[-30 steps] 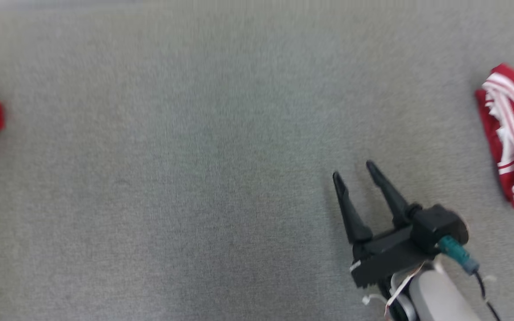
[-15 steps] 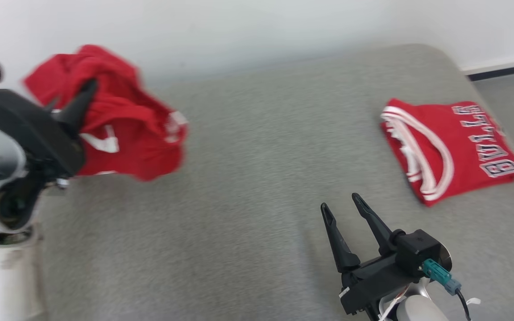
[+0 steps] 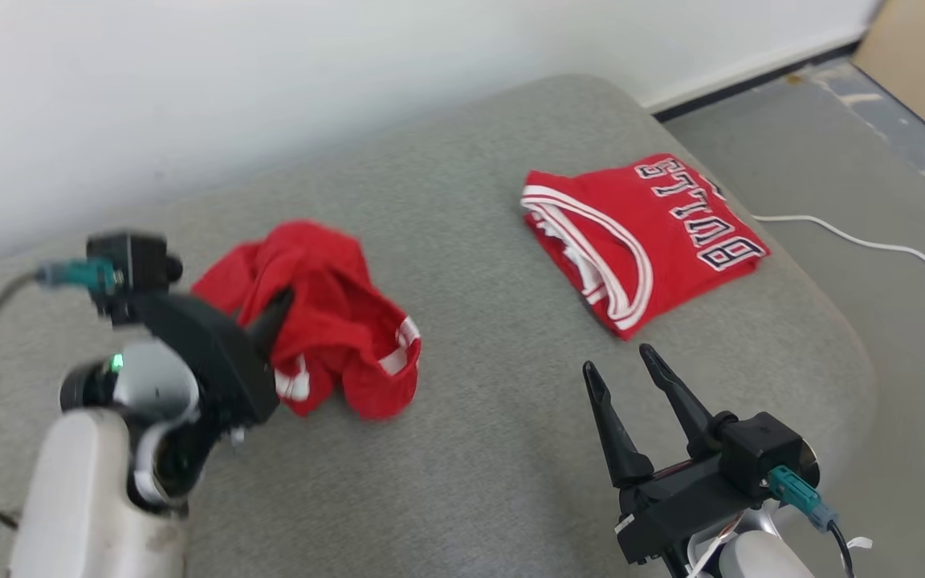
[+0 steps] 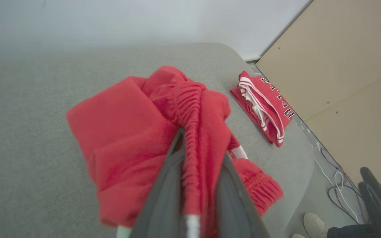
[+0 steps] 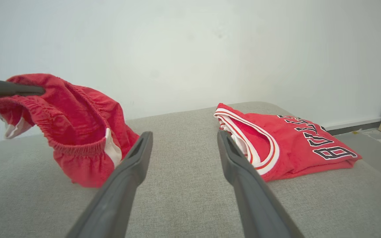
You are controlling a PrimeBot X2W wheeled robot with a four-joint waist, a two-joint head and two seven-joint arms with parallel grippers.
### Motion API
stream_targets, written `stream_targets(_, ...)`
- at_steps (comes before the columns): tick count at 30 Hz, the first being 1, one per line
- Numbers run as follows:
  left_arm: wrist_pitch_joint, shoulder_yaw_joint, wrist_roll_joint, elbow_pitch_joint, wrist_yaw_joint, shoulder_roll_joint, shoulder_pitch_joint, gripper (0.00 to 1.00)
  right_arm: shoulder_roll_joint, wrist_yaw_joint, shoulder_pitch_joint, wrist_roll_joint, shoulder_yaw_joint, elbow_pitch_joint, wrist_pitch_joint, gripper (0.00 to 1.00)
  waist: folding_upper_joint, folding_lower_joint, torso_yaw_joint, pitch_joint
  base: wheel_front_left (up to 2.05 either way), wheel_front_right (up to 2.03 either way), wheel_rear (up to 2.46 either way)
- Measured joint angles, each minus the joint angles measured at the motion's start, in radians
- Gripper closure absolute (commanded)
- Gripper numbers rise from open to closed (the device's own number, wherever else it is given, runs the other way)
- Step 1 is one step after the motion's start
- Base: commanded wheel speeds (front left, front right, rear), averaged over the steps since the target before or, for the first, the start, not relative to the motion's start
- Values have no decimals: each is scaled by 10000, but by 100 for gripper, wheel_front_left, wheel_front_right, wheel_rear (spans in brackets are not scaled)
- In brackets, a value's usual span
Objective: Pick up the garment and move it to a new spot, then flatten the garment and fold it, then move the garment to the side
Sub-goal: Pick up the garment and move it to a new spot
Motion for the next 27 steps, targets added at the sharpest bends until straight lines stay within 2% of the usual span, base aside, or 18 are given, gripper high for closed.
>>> stream_targets(5, -1540, -378, 1120, 1745, 31, 232, 717, 100, -17, 0, 58, -19, -173, -50, 71, 0, 1, 2, -176, 205, 0, 0, 0)
stream_targets(6, -1753, -499, 1342, 2079, 42, 257, 786, 90, -31, 0, 93, -23, -230, -56, 84, 0, 2, 3, -147, 221, 0, 0, 0)
stream_targets(7, -1916, -614, 1453, 2406, 48, 265, 845, 64, -46, 0, 125, -35, -280, -75, 117, 0, 1, 3, -108, 228, 0, 0, 0)
stream_targets(8, -2151, -744, 1628, 2637, 48, 259, 891, 0, -67, 0, 141, -54, -349, -104, 159, 0, 1, 2, -59, 226, 0, 0, 0)
stream_targets(16, -3837, -932, 2004, 3465, 205, 84, 676, 0, -174, 0, 418, -222, -1212, -428, 349, 0, 0, 2, 666, -7, 0, 0, 0)
stream_targets(22, -5344, -602, 1992, 3064, 387, 119, 651, 0, -157, 0, 823, -422, -1910, -759, 581, 0, 1, 2, 1423, -342, 0, 0, 0)
stream_targets(27, -6987, -173, 1858, 2527, 420, 151, 1269, 0, -136, 0, 1033, -554, -2299, -1005, 704, 0, 0, 1, 2015, -678, 0, 0, 0)
